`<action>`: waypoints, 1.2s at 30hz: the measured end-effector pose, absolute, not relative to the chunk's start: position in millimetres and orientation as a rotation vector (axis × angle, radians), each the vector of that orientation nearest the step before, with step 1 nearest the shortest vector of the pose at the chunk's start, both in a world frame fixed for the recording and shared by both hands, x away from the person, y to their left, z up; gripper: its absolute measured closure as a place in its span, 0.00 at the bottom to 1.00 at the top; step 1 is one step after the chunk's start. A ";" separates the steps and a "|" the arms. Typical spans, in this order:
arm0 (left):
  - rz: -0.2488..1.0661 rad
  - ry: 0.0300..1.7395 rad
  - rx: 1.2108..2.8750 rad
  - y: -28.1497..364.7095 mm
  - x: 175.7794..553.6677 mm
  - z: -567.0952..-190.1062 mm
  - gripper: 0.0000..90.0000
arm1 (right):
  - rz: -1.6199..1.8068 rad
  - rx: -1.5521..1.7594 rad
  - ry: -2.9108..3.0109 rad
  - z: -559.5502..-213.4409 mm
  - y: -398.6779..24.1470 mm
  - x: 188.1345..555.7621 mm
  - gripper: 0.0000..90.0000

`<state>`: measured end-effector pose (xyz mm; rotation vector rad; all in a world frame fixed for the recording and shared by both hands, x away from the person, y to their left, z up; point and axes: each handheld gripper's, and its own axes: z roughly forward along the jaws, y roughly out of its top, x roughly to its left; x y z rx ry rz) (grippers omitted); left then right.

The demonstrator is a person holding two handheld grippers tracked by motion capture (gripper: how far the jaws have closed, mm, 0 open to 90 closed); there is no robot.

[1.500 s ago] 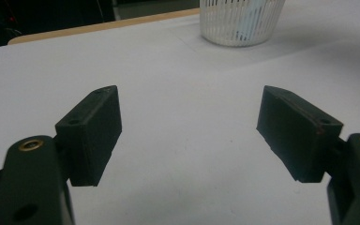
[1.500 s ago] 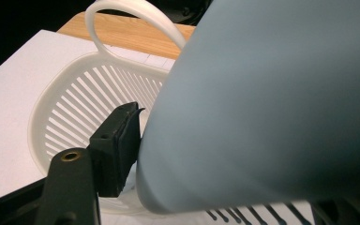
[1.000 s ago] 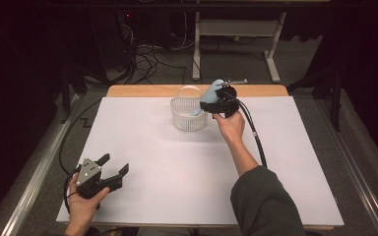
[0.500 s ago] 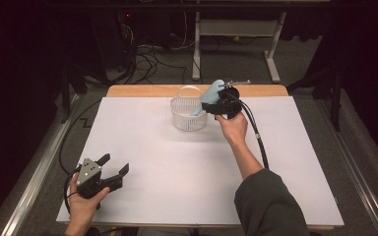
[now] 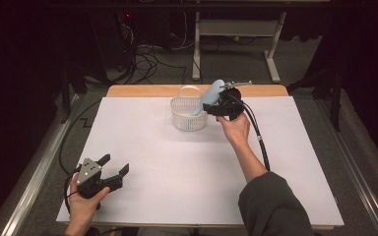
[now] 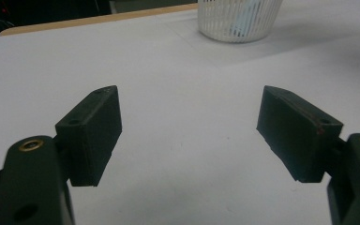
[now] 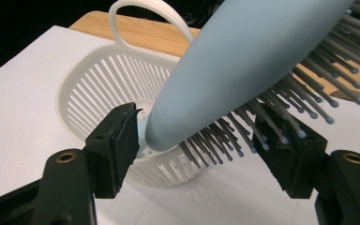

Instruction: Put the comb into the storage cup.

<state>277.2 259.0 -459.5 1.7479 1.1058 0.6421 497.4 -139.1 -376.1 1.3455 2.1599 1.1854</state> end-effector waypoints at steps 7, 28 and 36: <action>0.642 1.106 1.749 259.0 277.2 -459.6 0.26 | 1.192 1.336 2.157 -374.5 -141.7 493.9 0.37; 0.643 1.111 1.749 259.7 277.1 -459.8 0.26 | 1.207 1.326 2.148 -374.1 -145.4 488.2 0.36; 0.632 1.117 1.745 259.8 277.2 -459.8 0.26 | 1.221 1.310 2.135 -371.5 -151.8 481.6 0.37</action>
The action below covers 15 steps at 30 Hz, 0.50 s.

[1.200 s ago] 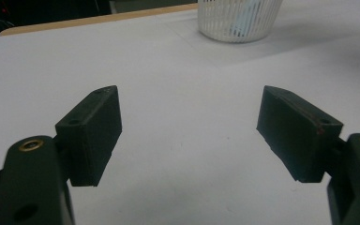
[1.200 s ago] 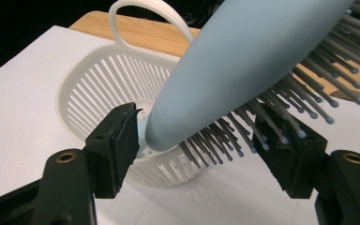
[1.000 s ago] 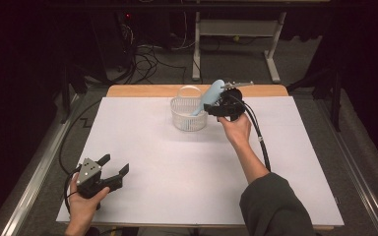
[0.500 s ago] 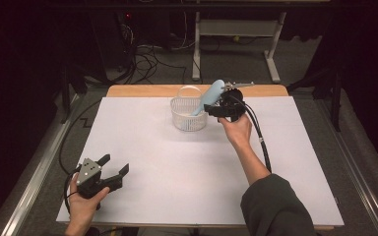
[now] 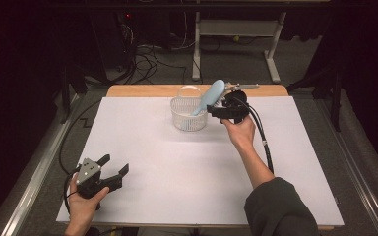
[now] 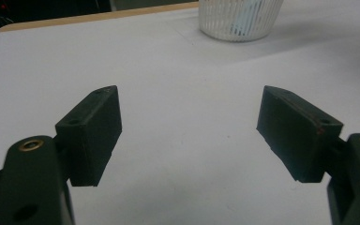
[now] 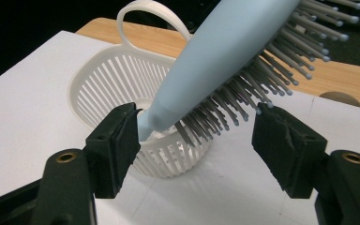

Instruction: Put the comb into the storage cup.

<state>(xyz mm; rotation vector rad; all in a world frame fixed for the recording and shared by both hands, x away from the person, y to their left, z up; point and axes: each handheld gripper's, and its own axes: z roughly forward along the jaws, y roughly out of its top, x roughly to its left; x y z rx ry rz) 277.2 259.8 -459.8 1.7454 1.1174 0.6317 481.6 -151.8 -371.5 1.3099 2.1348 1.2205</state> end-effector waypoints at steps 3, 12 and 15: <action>0.632 1.116 1.746 259.6 277.2 -459.8 0.26 | 1.219 1.309 2.135 -370.9 -153.6 480.2 0.37; 0.632 1.125 1.739 260.5 277.4 -459.7 0.26 | 1.219 1.294 2.142 -370.7 -154.2 476.2 0.36; 0.631 1.124 1.741 260.4 277.4 -459.7 0.26 | 1.226 1.283 2.137 -369.3 -154.7 474.8 0.36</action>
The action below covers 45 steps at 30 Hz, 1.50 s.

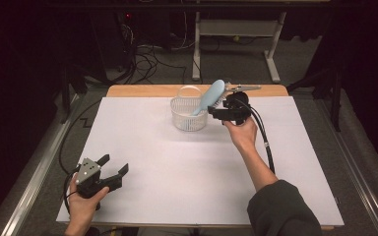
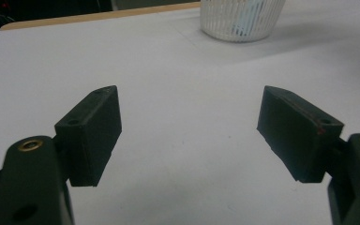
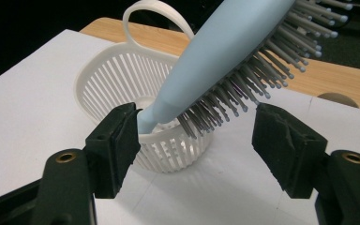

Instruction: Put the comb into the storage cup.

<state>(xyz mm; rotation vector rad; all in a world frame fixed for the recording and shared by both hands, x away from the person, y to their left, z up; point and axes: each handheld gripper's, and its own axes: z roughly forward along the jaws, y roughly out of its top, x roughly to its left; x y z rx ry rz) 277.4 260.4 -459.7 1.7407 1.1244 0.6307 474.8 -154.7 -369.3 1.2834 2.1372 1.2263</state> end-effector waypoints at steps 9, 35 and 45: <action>0.631 1.124 1.742 260.3 277.3 -459.7 0.26 | 1.215 1.240 2.150 -365.1 -156.9 467.3 0.37; 0.625 1.128 1.739 259.8 277.6 -460.0 0.26 | 1.238 1.228 2.127 -361.6 -175.2 452.2 0.37; 0.625 1.128 1.737 260.0 277.2 -459.8 0.26 | 1.241 1.234 2.120 -363.3 -181.1 448.6 0.37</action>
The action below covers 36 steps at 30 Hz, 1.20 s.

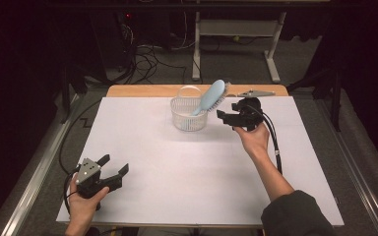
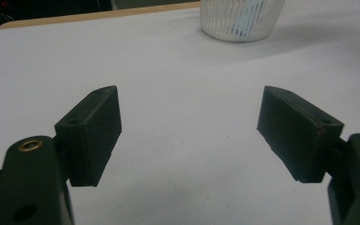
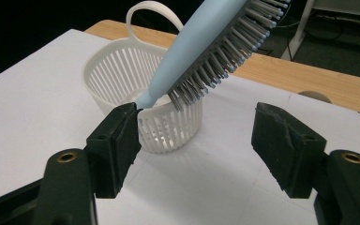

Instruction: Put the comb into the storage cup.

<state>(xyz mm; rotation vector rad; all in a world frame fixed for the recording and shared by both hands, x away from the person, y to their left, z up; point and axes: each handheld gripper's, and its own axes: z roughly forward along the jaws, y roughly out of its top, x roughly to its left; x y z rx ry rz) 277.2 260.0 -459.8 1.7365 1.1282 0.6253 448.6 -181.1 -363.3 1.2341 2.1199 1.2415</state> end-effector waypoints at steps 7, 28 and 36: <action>0.622 1.129 1.736 260.0 277.4 -459.9 0.26 | 1.237 1.234 2.124 -364.0 -184.6 446.6 0.37; 0.621 1.131 1.736 260.2 277.3 -459.9 0.26 | 1.244 1.226 2.116 -362.8 -192.7 439.9 0.37; 0.620 1.134 1.735 260.4 277.5 -460.2 0.26 | 1.253 1.227 2.112 -362.8 -195.3 438.8 0.37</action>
